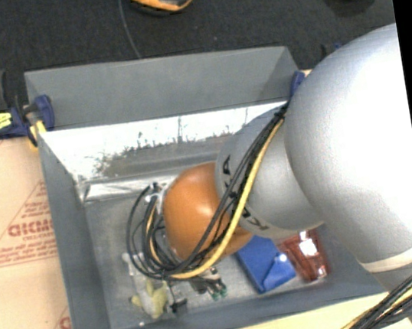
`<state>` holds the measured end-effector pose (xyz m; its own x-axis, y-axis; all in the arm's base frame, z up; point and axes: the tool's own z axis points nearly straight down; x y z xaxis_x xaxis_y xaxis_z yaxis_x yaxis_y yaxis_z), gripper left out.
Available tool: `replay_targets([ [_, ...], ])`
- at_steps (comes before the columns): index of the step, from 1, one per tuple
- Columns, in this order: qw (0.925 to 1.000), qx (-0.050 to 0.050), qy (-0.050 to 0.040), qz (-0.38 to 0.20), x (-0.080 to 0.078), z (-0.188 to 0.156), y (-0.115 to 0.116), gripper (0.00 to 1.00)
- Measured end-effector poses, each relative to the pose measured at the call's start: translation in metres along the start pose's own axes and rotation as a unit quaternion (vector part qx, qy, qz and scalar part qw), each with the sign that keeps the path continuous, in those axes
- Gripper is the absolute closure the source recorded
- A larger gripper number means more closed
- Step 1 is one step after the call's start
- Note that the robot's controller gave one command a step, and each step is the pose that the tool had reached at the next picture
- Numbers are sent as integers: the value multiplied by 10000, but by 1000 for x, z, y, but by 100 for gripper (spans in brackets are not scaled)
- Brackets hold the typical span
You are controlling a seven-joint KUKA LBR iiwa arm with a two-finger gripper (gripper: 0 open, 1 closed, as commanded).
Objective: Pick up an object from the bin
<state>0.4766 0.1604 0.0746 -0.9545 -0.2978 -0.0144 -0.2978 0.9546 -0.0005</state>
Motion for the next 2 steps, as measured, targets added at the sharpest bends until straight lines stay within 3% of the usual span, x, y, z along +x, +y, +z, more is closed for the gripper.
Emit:
replay_targets([
  [1,10000,-2,-7,8,0,-1,0,100],
  [2,10000,-2,53,8,3,-25,0,100],
])
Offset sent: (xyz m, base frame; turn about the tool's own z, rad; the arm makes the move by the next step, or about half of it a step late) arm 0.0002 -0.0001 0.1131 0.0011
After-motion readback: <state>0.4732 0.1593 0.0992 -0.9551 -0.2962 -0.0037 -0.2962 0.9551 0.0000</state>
